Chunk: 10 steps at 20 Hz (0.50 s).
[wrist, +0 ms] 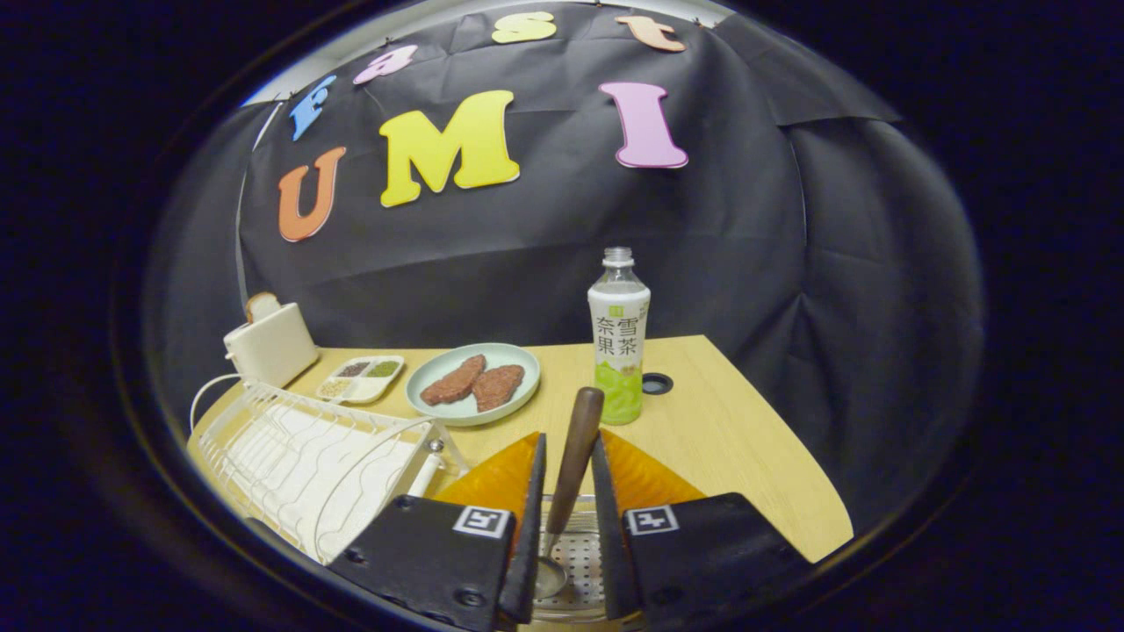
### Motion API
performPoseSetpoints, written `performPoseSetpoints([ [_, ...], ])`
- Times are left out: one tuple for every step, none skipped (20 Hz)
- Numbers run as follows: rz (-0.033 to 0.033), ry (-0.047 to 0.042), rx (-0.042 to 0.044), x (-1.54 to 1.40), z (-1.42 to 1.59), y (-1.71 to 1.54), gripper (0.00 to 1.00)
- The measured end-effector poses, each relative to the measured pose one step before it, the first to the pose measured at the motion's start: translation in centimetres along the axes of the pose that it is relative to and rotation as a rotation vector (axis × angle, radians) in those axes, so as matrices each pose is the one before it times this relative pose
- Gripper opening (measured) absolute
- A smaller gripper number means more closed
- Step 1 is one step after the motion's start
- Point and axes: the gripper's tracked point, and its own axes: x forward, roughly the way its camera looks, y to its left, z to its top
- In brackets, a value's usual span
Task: Take the plate from the dish rack, then take the spoon from the basket and place it into the plate.
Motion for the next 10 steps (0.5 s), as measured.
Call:
performPoseSetpoints([
  [0.01782, 0.01588, 0.01351, -0.163, -0.314, 0.821, 0.22],
  [-0.00922, 0.01285, -0.00228, 0.057, -0.316, 0.164, 0.20],
  [-0.00619, -0.00642, -0.00120, -0.081, 0.033, 0.136, 0.16],
  [-0.00684, -0.01533, 0.00711, -0.378, 0.438, 0.275, 0.15],
  [-0.00045, -0.02246, 0.01771, -0.472, 0.567, 0.239, 0.12],
  [-0.01392, -0.02932, 0.00908, -0.781, 0.683, 0.001, 0.11],
  [-0.00859, -0.02535, 0.00258, -0.792, 0.591, 0.005, 0.11],
  [-0.00619, -0.02331, -0.00460, -0.897, 0.710, 0.230, 0.10],
  [-0.01119, -0.02352, -0.01275, -0.951, 0.728, -0.085, 0.10],
  [-0.00994, -0.03243, -0.00735, -0.956, 1.022, 0.000, 0.10],
])
